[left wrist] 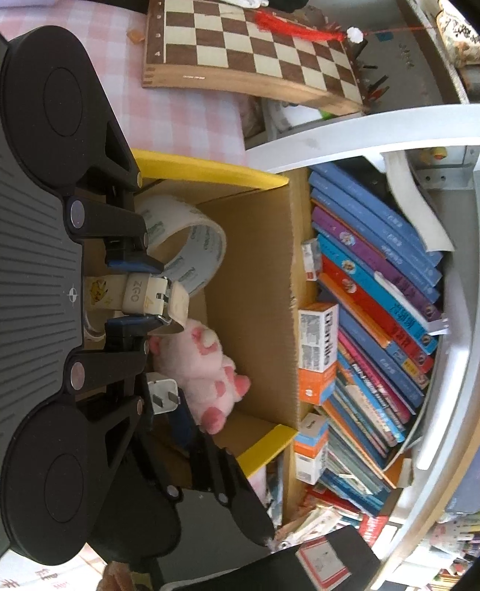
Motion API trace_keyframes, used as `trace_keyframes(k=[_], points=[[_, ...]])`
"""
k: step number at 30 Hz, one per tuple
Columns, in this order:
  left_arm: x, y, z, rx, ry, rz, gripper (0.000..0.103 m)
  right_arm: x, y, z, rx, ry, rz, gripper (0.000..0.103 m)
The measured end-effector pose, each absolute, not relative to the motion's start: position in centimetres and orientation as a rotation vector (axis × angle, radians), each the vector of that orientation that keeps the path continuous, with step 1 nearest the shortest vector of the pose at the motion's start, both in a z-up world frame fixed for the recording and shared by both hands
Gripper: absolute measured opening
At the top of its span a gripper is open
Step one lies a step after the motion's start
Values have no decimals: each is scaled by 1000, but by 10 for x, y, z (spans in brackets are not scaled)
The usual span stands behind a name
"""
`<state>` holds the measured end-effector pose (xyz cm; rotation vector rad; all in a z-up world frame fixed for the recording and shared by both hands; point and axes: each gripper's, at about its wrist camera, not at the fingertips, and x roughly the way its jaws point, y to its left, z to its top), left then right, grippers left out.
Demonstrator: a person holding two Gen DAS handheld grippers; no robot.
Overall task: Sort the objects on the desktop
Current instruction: 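Lower both tools into the yellow box and open them to release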
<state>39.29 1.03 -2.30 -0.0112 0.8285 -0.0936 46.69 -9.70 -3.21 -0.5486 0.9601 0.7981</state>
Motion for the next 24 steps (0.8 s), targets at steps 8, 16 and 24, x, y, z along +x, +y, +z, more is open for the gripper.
trace_keyframes(k=[8,16,24], points=[[394,5,-28,5,846,-100,22,468,-94,-36,-557,992,820,31],[393,2,-30,29,845,-95,22,468,-93,-37,-562,1001,827,31],[394,1,-32,36,859,-102,23,468,-92,-37,-570,1004,821,31]])
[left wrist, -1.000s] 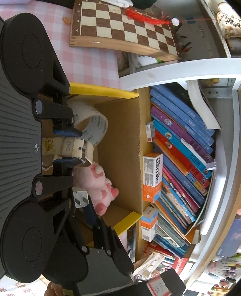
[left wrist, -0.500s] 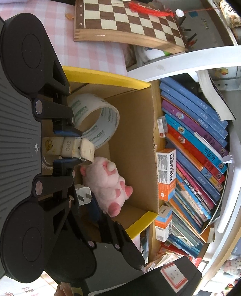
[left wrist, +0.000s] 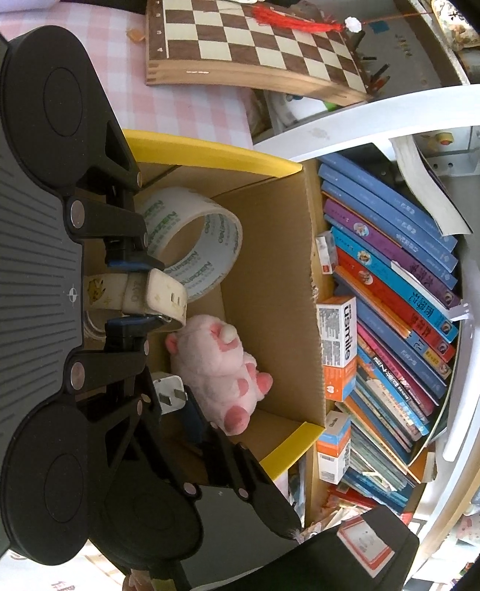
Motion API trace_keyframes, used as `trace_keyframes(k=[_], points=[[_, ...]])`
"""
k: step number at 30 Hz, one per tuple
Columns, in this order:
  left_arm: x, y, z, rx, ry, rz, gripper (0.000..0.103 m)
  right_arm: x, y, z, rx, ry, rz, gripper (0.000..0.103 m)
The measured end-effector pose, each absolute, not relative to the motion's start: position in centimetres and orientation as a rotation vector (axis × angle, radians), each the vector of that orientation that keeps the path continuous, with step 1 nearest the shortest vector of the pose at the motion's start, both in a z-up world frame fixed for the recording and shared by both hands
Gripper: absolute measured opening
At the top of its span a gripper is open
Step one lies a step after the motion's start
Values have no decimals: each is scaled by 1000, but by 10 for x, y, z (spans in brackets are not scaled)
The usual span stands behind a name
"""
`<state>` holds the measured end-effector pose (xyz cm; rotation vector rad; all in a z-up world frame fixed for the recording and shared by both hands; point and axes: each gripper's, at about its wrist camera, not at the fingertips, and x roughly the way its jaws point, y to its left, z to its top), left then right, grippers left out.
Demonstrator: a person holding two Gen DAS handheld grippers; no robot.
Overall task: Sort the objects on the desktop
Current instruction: 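Lower both tools into the yellow box and open them to release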
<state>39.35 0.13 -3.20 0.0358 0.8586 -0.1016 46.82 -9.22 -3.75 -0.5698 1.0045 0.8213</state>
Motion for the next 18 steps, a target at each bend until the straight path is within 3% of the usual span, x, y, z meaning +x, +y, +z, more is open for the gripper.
trace_keyframes(k=[6,9,12,14,16,18], points=[[391,-1,-28,43,850,-109,28,469,-93,-37,-558,1004,813,32],[389,0,-26,50,845,-94,33,470,-95,-36,-549,1001,804,37],[386,3,-22,62,833,-73,41,471,-98,-33,-517,999,795,48],[383,6,-18,67,824,-58,57,471,-100,-30,-501,1000,790,52],[379,8,-12,69,806,-48,66,467,-102,-26,-500,987,792,54],[374,10,-6,69,785,-47,69,462,-105,-19,-497,965,790,57]])
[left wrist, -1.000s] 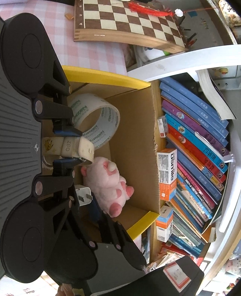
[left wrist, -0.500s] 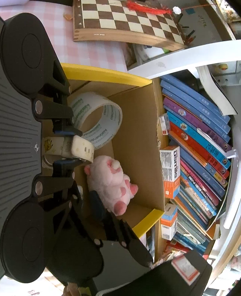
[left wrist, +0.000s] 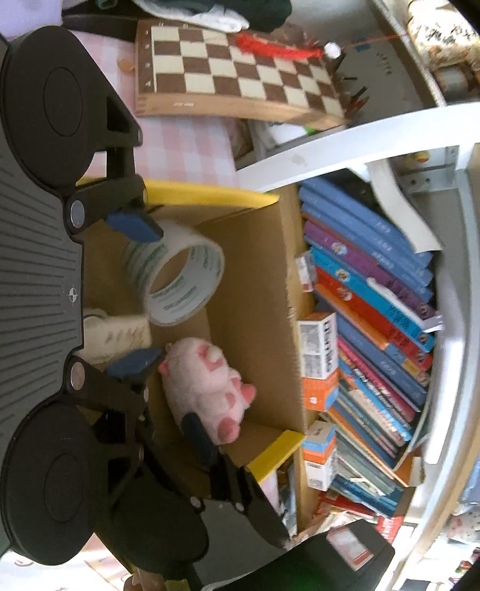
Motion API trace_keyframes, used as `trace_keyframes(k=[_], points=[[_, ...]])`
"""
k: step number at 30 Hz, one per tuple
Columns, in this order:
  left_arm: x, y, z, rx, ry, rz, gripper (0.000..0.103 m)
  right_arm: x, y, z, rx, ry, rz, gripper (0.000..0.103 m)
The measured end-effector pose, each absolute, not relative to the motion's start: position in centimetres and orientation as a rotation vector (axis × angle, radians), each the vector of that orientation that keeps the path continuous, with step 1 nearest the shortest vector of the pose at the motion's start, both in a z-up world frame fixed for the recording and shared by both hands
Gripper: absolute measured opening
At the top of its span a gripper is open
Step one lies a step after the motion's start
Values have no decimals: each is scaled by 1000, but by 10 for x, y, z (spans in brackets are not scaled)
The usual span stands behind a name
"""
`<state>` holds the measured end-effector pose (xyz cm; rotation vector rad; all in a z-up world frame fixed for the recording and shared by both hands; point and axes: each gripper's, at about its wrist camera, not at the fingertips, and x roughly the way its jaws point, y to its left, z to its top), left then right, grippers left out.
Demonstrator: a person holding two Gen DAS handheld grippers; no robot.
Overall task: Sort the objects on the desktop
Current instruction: 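Lower both tools into the yellow box and open them to release, then withdraw both open tools up and back from the yellow box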
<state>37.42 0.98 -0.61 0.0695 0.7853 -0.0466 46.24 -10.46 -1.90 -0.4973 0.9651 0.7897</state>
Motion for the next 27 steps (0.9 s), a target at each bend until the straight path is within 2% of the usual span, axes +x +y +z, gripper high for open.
trace_keyframes(k=[9,27], points=[[358,6,18,80,708,-56,76,440,-119,13,-481,880,767,63],[307,0,60,81,561,-70,83,382,-154,70,-351,721,670,65]])
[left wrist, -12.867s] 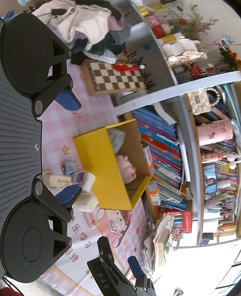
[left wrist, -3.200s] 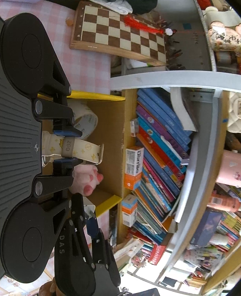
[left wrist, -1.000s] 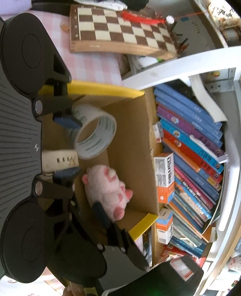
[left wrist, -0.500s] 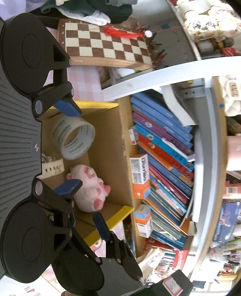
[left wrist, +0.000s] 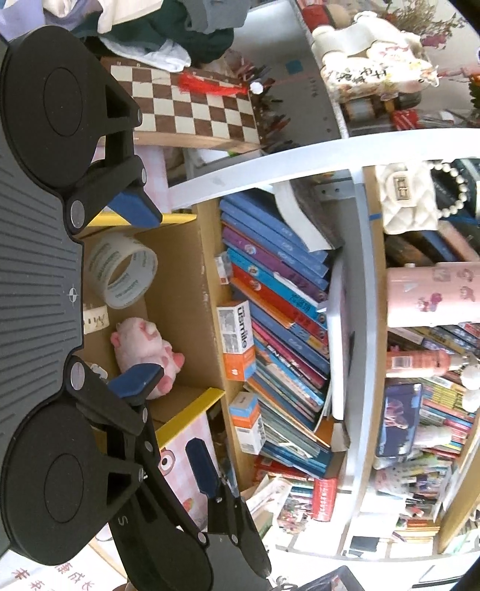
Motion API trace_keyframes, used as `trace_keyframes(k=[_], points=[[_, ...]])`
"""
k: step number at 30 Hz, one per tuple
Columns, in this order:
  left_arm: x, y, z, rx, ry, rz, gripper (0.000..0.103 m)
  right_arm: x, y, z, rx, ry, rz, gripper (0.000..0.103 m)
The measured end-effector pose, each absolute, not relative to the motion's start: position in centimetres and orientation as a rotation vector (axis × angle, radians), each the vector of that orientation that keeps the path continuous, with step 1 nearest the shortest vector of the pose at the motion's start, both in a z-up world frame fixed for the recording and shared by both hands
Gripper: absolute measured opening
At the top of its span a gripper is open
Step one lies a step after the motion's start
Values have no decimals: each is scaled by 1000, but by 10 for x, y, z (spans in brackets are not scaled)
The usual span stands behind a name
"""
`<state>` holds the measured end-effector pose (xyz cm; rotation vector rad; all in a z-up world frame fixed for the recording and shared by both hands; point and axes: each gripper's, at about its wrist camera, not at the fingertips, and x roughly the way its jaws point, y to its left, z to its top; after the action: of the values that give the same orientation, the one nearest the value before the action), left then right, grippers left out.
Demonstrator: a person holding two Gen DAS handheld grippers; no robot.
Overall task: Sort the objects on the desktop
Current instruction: 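Withdraw both open tools up and back from the yellow box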
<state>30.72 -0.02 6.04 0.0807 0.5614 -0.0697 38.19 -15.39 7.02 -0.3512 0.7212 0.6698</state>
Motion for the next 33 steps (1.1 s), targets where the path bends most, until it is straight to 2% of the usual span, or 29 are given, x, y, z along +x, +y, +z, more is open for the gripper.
trace_keyframes(k=[10,33], points=[[280,4,66,85,546,-77,83,352,-166,76,-326,704,617,69],[222,18,70,94,535,-93,84,281,-195,78,-248,701,498,70]])
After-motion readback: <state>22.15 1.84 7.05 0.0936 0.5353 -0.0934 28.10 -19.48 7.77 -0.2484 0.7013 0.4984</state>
